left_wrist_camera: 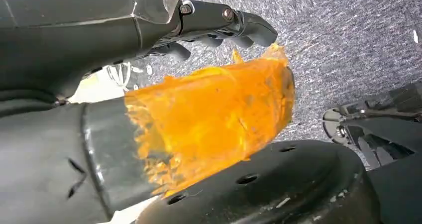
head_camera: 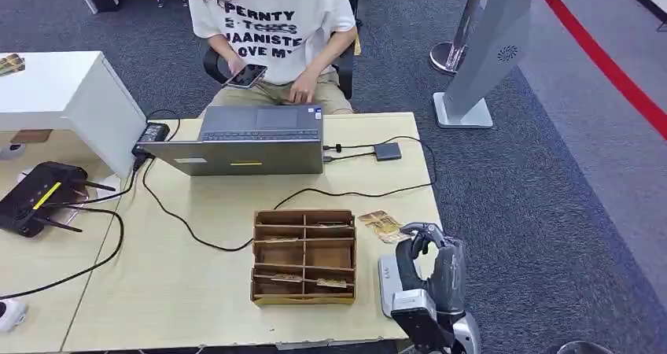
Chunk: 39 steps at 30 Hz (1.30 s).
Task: Pass the card to the sensor for recognition and then transmit it.
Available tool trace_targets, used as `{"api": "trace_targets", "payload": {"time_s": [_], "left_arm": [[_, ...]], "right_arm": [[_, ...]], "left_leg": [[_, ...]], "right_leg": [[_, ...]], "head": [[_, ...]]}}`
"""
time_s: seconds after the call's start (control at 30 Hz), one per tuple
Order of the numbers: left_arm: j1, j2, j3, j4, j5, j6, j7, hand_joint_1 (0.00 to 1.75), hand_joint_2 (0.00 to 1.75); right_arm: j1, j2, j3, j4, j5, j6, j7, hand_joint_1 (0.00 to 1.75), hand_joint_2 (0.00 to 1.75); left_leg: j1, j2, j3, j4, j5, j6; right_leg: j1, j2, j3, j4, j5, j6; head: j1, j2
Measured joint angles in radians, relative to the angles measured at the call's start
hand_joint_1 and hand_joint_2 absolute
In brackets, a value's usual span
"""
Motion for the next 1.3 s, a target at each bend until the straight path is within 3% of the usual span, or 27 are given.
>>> {"api": "trace_targets", "payload": {"time_s": [0.2, 0.53, 0.87, 1.3], "left_arm": [[0.001, 0.000, 0.002, 0.000, 0.010, 0.005, -0.003, 0.00, 0.00], [0.002, -0.001, 0.006, 0.000, 0.028, 0.007, -0.003, 0.00, 0.00], [0.005, -0.002, 0.006, 0.000, 0.042, 0.008, -0.003, 0.00, 0.00], [0.012, -0.005, 0.006, 0.000, 0.048, 0.008, -0.003, 0.00, 0.00]], "right_arm": [[0.024, -0.003, 0.005, 0.011, 0.007, -0.008, 0.009, 1.75, 1.75], [0.053, 0.000, 0.014, 0.085, 0.132, -0.015, 0.005, 1.75, 1.75], [0.090, 0.046, -0.071, 0.129, 0.240, -0.015, -0.025, 1.75, 1.75], [0.122, 0.105, -0.219, 0.142, 0.282, -0.017, -0.060, 1.75, 1.75]], "left_leg": [[0.000, 0.000, 0.000, 0.000, 0.000, 0.000], [0.000, 0.000, 0.000, 0.000, 0.000, 0.000], [0.000, 0.000, 0.000, 0.000, 0.000, 0.000], [0.000, 0.000, 0.000, 0.000, 0.000, 0.000]], "right_leg": [[0.000, 0.000, 0.000, 0.000, 0.000, 0.000], [0.000, 0.000, 0.000, 0.000, 0.000, 0.000], [0.000, 0.000, 0.000, 0.000, 0.000, 0.000], [0.000, 0.000, 0.000, 0.000, 0.000, 0.000]], "head": [[0.000, 0.000], [0.000, 0.000], [0.000, 0.000], [0.000, 0.000]]}}
